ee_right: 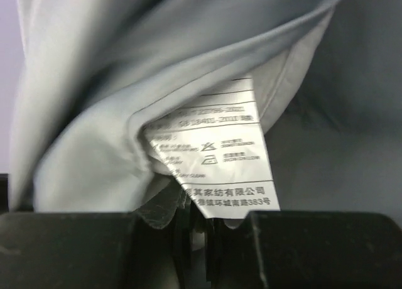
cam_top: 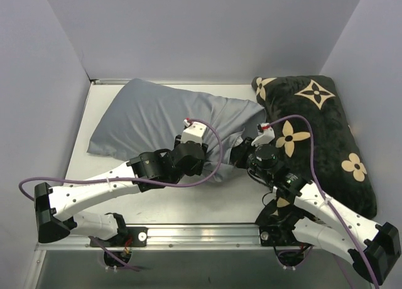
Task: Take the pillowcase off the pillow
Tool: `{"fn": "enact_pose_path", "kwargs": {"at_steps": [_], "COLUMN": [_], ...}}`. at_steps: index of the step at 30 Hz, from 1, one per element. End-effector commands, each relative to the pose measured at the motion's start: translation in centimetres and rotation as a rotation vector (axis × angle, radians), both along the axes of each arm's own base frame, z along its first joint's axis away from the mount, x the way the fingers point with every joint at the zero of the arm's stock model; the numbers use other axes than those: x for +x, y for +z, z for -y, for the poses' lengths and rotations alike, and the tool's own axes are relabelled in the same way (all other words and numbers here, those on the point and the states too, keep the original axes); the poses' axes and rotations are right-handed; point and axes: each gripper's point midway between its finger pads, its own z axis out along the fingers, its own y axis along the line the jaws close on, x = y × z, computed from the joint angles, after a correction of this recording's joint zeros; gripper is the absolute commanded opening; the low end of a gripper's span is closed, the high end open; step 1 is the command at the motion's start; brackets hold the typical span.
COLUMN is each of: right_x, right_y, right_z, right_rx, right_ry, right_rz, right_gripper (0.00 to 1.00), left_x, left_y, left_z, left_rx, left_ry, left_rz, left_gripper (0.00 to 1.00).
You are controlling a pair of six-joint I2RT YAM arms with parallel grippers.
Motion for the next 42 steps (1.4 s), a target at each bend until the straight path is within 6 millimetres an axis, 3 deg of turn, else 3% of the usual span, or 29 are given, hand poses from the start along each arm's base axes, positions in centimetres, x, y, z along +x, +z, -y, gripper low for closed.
{"fn": "enact_pose_path", "kwargs": {"at_steps": [1, 3, 6, 11, 19, 25, 33, 36, 37, 39, 41, 42], "right_x": [1.9, 2.1, 2.3, 2.7, 2.9, 2.8, 2.5, 2.5, 2.5, 2.5, 2.6, 2.5], "right_y": [5.4, 5.7, 6.7, 8.4, 9.3, 9.2, 8.9, 8.8, 8.8, 8.8, 9.0, 8.4], "right_z": [-0.8, -0.7, -0.6, -0.8, -0.9, -1.2, -1.4, -1.3, -1.3, -1.3, -1.2, -1.0], "right_rx": [0.044, 0.032, 0.007, -0.006, -0.010, -0.004, -0.007, -0.009, -0.009, -0.009, -0.010, -0.031], "right_ry": [-0.010, -0.013, -0.023, -0.023, -0.030, -0.020, -0.013, -0.019, -0.020, -0.021, -0.026, -0.030], "right_rz": [0.124, 0.124, 0.121, 0.120, 0.115, 0.099, 0.092, 0.091, 0.089, 0.090, 0.095, 0.077], "right_gripper": [0.00, 0.00, 0.00, 0.00, 0.00, 0.00, 0.00, 0.00, 0.00, 0.00, 0.00, 0.00], "left_x": [-0.6, -0.7, -1.2, -4.4, -6.6, -5.3, -3.8, -3.9, -3.9, -3.9, -4.0, -4.0], "left_y": [2.5, 3.6, 6.3, 9.1, 8.2, 7.5, 8.3, 8.2, 8.0, 7.7, 7.7, 7.4], "left_z": [2.5, 2.9, 3.8, 6.2, 7.4, 8.2, 8.2, 8.7, 8.8, 8.7, 8.1, 7.6], "left_rx": [-0.081, -0.104, -0.149, -0.180, -0.231, -0.176, -0.152, -0.148, -0.142, -0.136, -0.145, -0.140], "left_ry": [-0.076, -0.089, -0.115, -0.199, -0.165, -0.064, 0.038, 0.010, 0.006, 0.001, 0.012, 0.016], "left_rz": [0.041, 0.061, 0.105, 0.164, 0.175, 0.238, 0.312, 0.313, 0.311, 0.305, 0.291, 0.287], "left_gripper": [0.61, 0.65, 0.79, 0.91, 0.94, 0.95, 0.95, 0.84, 0.66, 0.47, 0.17, 0.07]}}
